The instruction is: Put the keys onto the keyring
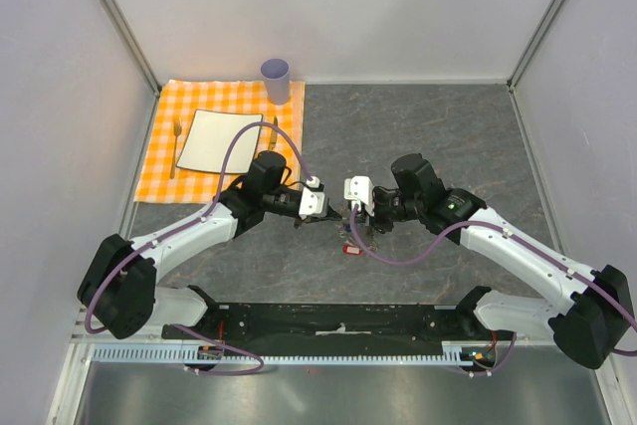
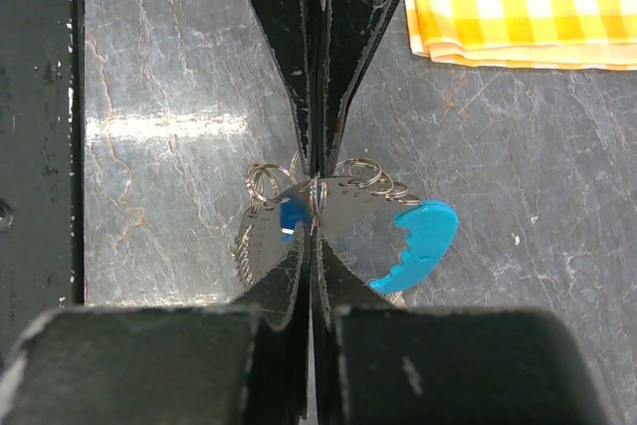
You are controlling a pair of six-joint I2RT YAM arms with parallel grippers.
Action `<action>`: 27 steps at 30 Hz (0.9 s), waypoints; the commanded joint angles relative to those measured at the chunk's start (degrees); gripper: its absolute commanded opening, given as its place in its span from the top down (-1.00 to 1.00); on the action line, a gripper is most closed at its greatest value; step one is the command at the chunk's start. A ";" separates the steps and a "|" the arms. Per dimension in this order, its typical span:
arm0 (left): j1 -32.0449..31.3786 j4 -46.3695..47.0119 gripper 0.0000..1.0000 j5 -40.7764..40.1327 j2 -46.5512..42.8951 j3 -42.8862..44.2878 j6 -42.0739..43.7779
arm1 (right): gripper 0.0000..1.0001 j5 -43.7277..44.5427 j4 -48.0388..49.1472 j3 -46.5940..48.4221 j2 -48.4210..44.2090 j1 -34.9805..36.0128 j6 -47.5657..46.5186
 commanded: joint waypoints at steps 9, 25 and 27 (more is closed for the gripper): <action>-0.05 6.26 0.96 2.81 -0.07 1.94 -4.29 | 1.00 -3.93 6.25 1.82 0.07 0.20 2.85; -0.14 8.11 0.96 2.28 -1.30 1.23 -6.23 | 1.00 -1.39 10.03 0.85 -0.10 0.20 5.93; -0.14 8.28 0.96 2.19 -1.30 1.32 -6.32 | 1.00 -0.77 10.47 0.85 -0.19 0.12 6.37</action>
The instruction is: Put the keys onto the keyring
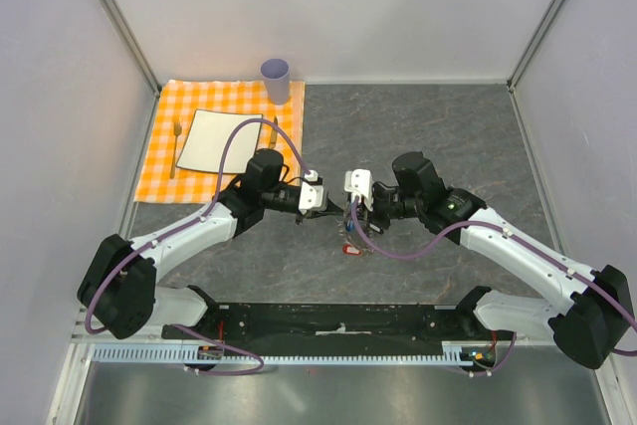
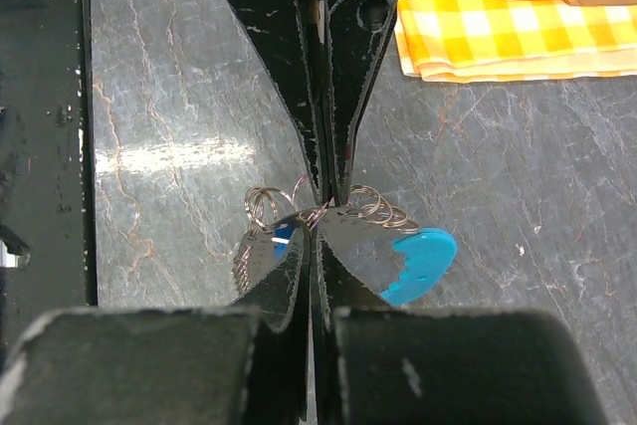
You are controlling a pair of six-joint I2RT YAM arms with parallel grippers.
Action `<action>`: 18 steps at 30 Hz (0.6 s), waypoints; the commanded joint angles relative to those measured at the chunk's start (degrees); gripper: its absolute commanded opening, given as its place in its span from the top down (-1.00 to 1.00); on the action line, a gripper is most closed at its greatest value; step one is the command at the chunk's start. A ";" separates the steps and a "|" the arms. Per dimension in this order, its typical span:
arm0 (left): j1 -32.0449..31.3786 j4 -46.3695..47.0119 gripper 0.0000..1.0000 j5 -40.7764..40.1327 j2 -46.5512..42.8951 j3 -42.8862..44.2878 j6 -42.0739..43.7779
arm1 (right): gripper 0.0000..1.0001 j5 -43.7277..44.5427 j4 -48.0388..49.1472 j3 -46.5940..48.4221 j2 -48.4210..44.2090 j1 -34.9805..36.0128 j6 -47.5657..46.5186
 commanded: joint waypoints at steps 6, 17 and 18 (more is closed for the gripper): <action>-0.38 3.41 0.96 1.53 -1.28 1.23 -1.90 | 1.00 3.09 9.24 0.50 -0.39 0.16 3.21; -2.14 -1.25 0.96 0.91 -1.81 2.90 0.12 | 1.00 2.57 10.29 0.59 -0.30 0.16 5.32; -2.31 -1.51 0.96 0.91 -1.72 3.16 0.38 | 1.00 2.31 10.56 0.50 -0.30 0.25 5.32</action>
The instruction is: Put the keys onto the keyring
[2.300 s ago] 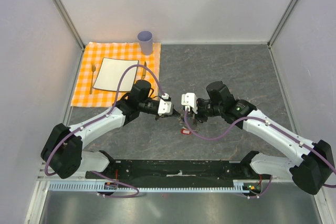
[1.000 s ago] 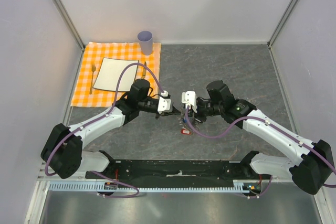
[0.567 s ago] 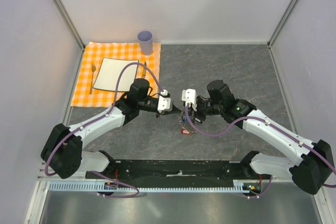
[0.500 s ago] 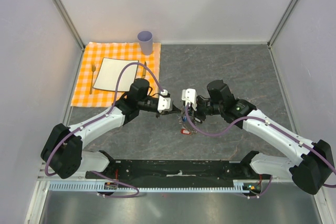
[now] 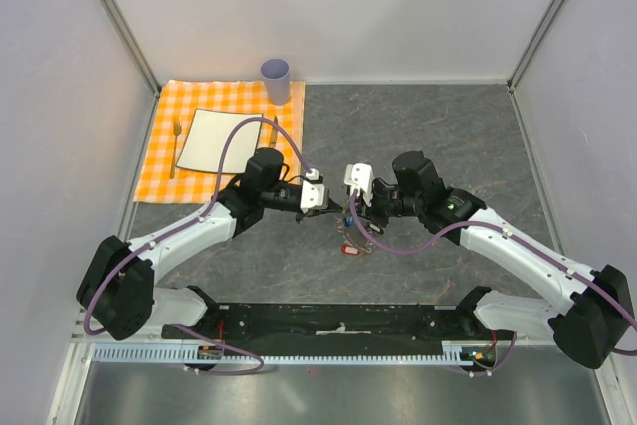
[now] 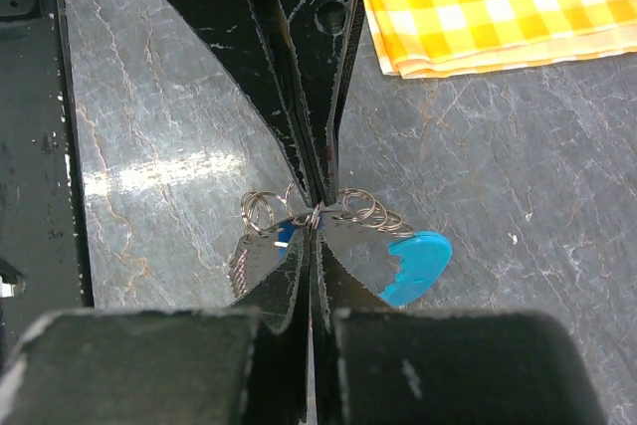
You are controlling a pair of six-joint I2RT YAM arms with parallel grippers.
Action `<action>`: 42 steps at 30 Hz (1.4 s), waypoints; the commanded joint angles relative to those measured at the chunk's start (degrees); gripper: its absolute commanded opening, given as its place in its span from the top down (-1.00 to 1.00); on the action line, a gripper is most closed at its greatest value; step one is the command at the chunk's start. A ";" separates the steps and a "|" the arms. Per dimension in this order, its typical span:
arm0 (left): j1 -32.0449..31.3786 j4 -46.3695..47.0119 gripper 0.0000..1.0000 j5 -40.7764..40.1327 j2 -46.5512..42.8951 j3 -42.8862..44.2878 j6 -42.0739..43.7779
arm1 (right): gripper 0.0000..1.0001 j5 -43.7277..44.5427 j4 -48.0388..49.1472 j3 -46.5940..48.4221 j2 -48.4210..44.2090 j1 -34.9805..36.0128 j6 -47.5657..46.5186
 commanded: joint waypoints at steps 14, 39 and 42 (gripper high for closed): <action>-2.69 -5.19 0.96 3.19 -0.03 4.84 1.83 | 1.00 0.22 9.21 0.74 -0.48 0.12 2.24; -2.95 2.28 0.96 -0.24 -2.49 0.18 -0.10 | 0.38 3.83 7.37 0.13 -3.64 0.12 6.73; -2.87 3.51 0.96 -0.41 -2.84 -0.52 -0.63 | 0.24 4.36 6.49 -0.14 -4.43 0.20 6.73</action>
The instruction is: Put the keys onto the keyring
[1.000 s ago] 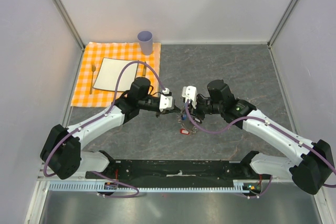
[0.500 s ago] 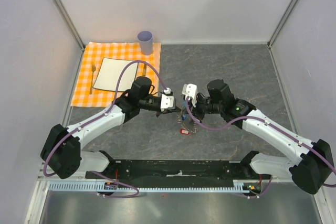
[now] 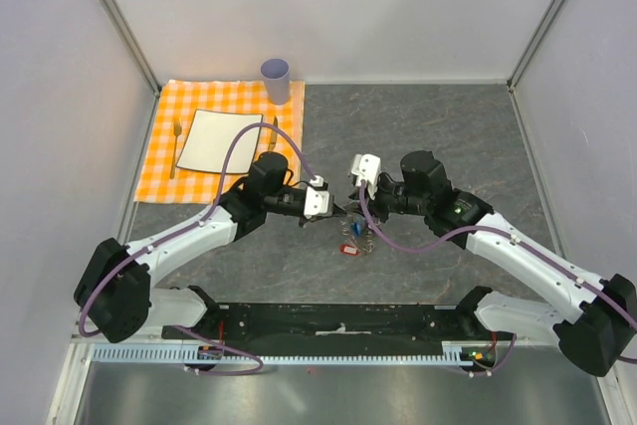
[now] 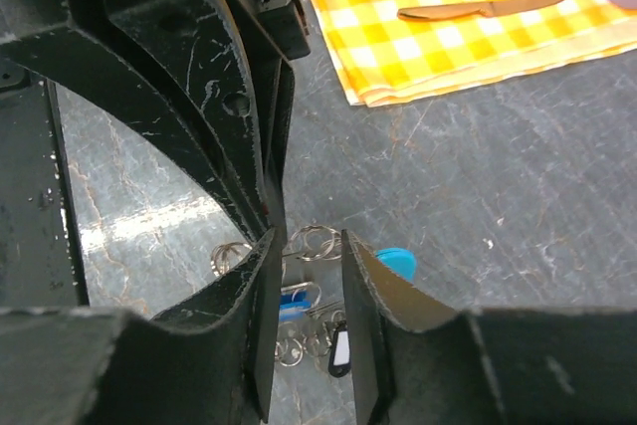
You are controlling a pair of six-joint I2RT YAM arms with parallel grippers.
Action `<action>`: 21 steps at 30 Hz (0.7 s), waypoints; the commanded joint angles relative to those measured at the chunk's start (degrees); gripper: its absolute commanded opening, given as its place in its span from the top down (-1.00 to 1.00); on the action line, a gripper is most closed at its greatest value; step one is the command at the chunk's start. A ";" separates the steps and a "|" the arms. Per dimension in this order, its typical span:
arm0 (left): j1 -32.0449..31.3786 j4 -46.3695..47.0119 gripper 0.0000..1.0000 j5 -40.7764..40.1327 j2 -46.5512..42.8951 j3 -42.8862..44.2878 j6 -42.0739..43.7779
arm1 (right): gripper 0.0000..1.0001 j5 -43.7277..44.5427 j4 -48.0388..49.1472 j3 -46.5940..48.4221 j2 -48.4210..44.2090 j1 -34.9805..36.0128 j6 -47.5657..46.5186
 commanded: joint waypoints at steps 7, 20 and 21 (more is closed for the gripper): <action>-0.05 5.51 0.96 1.42 -2.70 -1.97 -1.77 | 0.19 4.88 -1.86 0.01 -5.28 -1.46 -0.44; 0.66 16.84 0.96 -14.21 -6.20 -12.51 -16.86 | 0.21 27.80 -13.10 -2.45 -2.04 -9.29 28.55; 0.66 16.84 0.96 -15.01 -6.56 -13.30 -17.58 | 0.21 29.22 -13.29 -2.88 -1.59 -9.37 30.04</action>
